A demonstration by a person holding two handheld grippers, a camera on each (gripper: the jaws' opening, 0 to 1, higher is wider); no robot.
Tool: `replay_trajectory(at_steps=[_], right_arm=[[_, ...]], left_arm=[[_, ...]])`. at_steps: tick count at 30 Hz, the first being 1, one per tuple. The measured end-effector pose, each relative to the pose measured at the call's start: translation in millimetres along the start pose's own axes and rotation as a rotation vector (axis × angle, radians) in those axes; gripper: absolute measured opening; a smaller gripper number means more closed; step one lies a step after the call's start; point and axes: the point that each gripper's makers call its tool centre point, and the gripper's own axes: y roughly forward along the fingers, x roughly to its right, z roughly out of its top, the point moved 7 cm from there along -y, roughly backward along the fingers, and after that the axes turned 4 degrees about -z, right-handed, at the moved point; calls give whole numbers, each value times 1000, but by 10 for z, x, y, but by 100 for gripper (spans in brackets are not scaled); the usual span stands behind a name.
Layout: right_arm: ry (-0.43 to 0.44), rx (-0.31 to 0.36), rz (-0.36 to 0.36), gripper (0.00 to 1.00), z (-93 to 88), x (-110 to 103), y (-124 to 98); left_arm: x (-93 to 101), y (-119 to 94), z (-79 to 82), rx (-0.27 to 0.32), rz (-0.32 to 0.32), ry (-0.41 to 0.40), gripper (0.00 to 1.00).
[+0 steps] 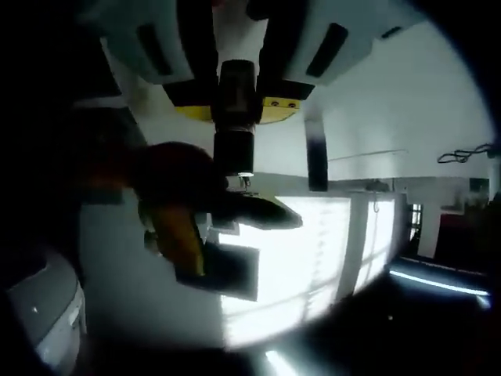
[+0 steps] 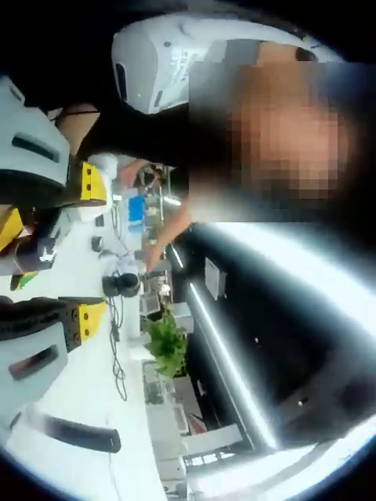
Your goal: Pick up cosmetic bottle twist off cap place on table pick up cap screw tight cap place on table
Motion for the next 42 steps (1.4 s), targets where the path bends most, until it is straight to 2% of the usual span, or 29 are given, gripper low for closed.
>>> replay_trajectory(at_steps=[4, 9, 10, 11, 14, 18, 21, 22, 24, 29, 31, 34, 36, 42], right_arm=[[-77, -56, -36, 40, -84, -141, 1], [-150, -77, -137, 41, -113, -206, 9], [-174, -86, -180, 40, -127, -199, 10], [-172, -100, -213, 40, -153, -188, 8], [-135, -87, -303, 36, -198, -174, 12], [-141, -91, -396, 34, -253, -149, 23], [-14, -87, -476, 30, -296, -136, 25], [-17, -91, -500, 29, -312, -140, 24], [-93, -120, -561, 26, -342, -112, 8], [-94, -127, -555, 19, -385, -184, 72], [-131, -136, -564, 19, -378, -199, 77], [-136, -140, -566, 17, -374, -194, 71], [-155, -145, -576, 10, -371, -178, 58], [-152, -144, -545, 10, -364, -182, 33]], left_arm=[[-38, 12, -6, -3, 35, 6, 9], [-90, 20, -34, -16, 68, -5, 9], [-97, 27, -43, -25, 73, -4, 9], [-99, 30, -48, -28, 77, -5, 9], [-110, 39, -53, -33, 87, 0, 9], [-134, 36, -42, -24, 100, -2, 9], [-157, 34, -45, -25, 115, 1, 9], [-170, 35, -54, -32, 124, 5, 9], [-179, 37, -58, -35, 131, 9, 9], [-187, 38, -57, -33, 133, 8, 9], [-189, 37, -56, -31, 133, 8, 9], [-190, 37, -58, -30, 134, 9, 9], [-189, 36, -58, -29, 132, 9, 9], [-186, 32, -52, -23, 121, 1, 9]])
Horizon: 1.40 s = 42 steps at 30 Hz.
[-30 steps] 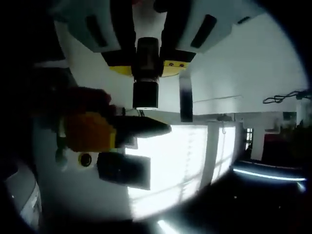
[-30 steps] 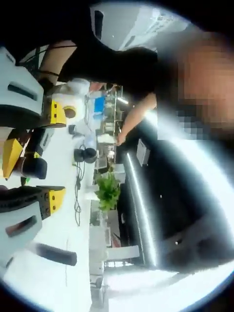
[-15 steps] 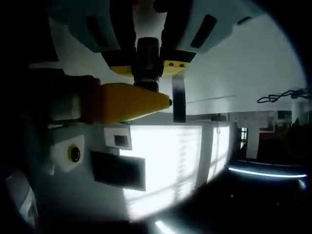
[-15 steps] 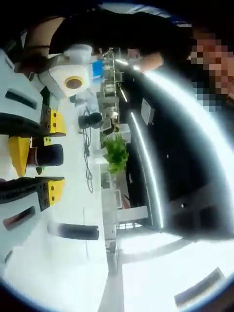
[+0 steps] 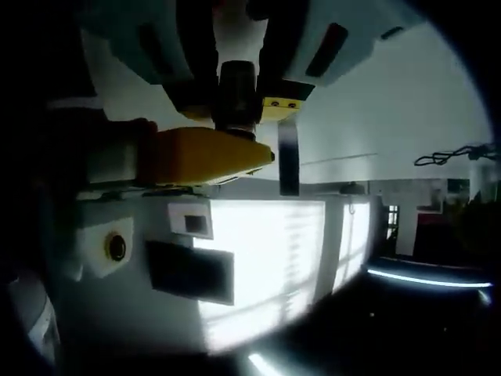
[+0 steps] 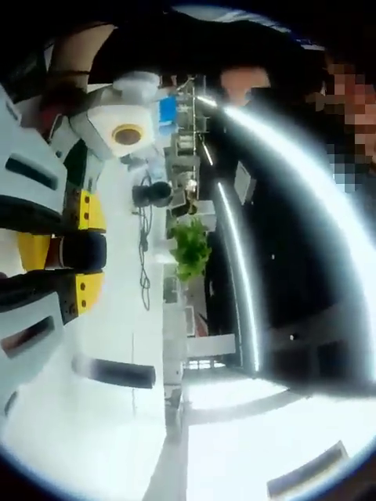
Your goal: Pick up cosmetic bottle twist off cap place on table pick up cap screw tight cap place on table
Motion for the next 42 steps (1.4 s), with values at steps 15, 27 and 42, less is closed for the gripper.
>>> replay_trajectory(at_steps=[15, 27, 42], right_arm=[[51, -14, 214, 10, 10, 120, -37], [-13, 0, 403, 10, 55, 169, -123], [-92, 2, 691, 10, 79, 211, -188]], left_arm=[[37, 9, 11, 2, -48, -19, 8], [106, 10, 28, 19, -128, -34, 8], [205, -13, 20, 19, -256, -55, 8]])
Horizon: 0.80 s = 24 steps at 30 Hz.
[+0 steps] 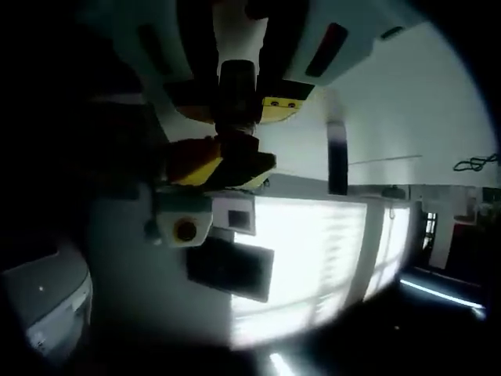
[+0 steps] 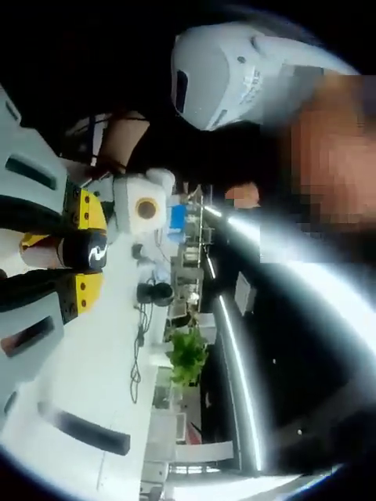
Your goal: Pick up cosmetic bottle twist off cap place on table pick up cap screw tight cap place on table
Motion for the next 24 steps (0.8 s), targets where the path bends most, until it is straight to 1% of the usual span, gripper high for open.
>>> replay_trajectory(at_steps=[3, 6, 9, 10, 11, 15, 17, 24], right_arm=[[2, -7, 31, 10, -7, 3, -3], [21, -14, 79, 10, -21, 0, -13], [29, -26, 143, 10, -35, -13, -29], [37, -29, 170, 10, -35, -24, -37], [45, -32, 198, 10, -34, -35, -45], [45, -42, 256, 10, -38, -42, -47], [45, -39, 285, 10, -24, -56, -51], [44, -50, 334, 10, -15, -77, -70]], left_arm=[[4, 1, -8, -5, -11, 1, 8], [14, 0, -18, -12, -31, -1, 8], [31, -5, -38, -25, -76, -17, 8], [72, 1, -34, -24, -86, -14, 8], [111, 4, -34, -25, -110, -22, 8], [155, 3, -41, -35, -141, -21, 8], [198, 9, -31, -29, -159, -27, 8], [269, 18, -23, -28, -196, -28, 8]])
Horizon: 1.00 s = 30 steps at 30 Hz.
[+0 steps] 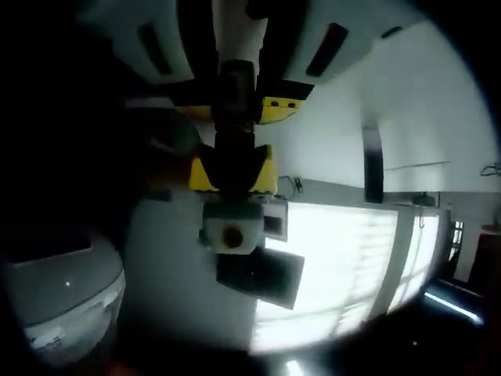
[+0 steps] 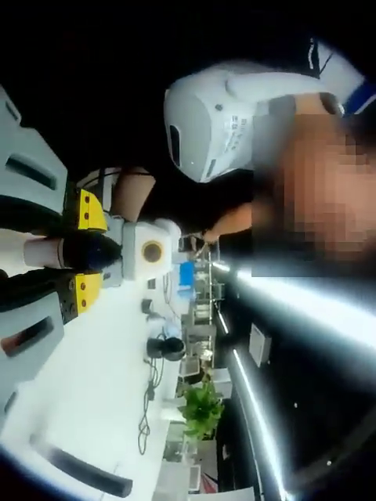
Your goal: Pick up cosmetic bottle twist off cap place on table pick up cap screw tight cap place on table
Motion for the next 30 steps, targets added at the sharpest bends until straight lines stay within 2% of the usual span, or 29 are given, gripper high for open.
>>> replay_trajectory(at_steps=[7, 20, 21, 23, 25, 30], right_arm=[[-20, -27, 51, 10, -22, -32, -42], [-27, -26, 37, 11, -7, -29, -17], [-35, -38, 31, 13, -24, -28, -8], [-38, -46, 23, 24, -54, -30, 25], [-23, -22, 1, 34, -55, -14, 51], [-8, 41, -100, 34, -41, 78, 58]], left_arm=[[98, 32, -23, -26, -59, 8, 8], [99, 36, 2, -11, -43, 4, 8], [93, 36, 11, -2, -39, 1, 8], [74, 28, 19, 6, -29, -4, 8], [50, 22, 22, 10, -15, -8, 8], [0, 33, 8, -2, 35, 7, 9]])
